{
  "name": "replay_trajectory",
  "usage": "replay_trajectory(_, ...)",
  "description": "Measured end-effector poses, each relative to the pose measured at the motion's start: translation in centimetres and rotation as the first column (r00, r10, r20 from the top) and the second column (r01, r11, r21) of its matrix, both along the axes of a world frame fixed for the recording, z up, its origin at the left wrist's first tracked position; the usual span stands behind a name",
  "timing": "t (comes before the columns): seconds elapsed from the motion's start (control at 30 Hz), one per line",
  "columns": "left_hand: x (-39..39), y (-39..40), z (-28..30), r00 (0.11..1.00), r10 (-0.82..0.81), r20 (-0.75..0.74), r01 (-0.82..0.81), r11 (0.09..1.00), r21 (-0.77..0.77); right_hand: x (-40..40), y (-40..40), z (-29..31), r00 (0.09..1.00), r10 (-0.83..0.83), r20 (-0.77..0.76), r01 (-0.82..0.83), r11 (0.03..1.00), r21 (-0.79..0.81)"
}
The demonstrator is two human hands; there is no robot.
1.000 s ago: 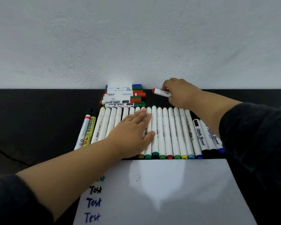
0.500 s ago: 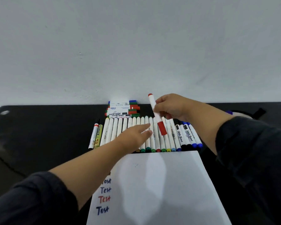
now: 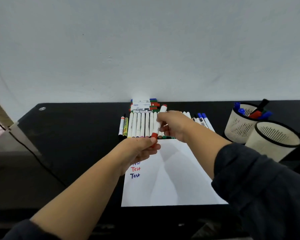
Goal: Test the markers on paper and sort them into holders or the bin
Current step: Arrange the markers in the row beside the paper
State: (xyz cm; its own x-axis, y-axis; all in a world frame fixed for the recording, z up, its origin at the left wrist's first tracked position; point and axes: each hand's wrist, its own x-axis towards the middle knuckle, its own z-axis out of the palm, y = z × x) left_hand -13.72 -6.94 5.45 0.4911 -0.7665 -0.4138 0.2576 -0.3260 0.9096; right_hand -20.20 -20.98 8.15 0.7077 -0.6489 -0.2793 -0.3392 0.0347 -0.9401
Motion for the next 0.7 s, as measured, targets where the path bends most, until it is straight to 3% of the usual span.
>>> replay_trajectory(0.23,-0.8,3.7,-1.4,0.986,0.062,0.157,-0.080,0.991,0.112,-0.5,4.2,-2.0,0.999,0.008,-0.049,-0.013,0.994,-0.104)
replay_trajectory(0.47,-0.6,6.2,-2.7,0.998,0.047,0.033,-0.048,0.997,0.060,-1.1,7.2,-3.7,0.997,-0.080,0.019,0.082,0.993,-0.082)
replay_trajectory(0.7,-1.1,6.9,-3.2,0.998,-0.060,0.028,0.057,0.993,0.099,-2.2,8.5,-5.5,0.983,-0.148,0.112,0.155,0.986,-0.058)
